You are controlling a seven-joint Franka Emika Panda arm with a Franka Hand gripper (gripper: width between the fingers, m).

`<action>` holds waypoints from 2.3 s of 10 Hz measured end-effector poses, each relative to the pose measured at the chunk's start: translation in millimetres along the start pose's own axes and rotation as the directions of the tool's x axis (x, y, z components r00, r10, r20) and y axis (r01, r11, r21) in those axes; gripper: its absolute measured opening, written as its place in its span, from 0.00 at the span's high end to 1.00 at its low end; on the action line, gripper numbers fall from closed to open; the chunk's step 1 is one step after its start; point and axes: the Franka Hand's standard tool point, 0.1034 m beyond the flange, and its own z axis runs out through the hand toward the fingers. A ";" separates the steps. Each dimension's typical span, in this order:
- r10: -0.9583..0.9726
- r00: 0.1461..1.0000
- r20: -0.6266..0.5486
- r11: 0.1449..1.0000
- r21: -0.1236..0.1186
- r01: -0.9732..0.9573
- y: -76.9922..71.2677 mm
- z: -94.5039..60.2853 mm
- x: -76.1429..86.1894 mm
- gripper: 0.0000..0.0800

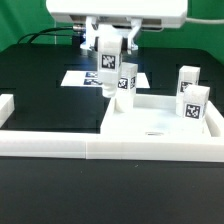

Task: Assemble square table

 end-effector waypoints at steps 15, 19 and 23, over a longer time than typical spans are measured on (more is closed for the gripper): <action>-0.106 0.993 0.056 0.993 0.051 0.103 9.2 9.2 -9.1 0.64; -0.075 0.997 0.037 0.991 0.117 0.070 55.6 -25.0 17.7 0.64; -0.010 0.999 0.041 0.984 0.181 0.003 7.4 -3.1 -4.4 0.64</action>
Offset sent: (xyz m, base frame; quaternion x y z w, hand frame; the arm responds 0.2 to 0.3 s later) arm 0.0023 0.0267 -0.0179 0.0768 -0.0140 -0.0036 0.9969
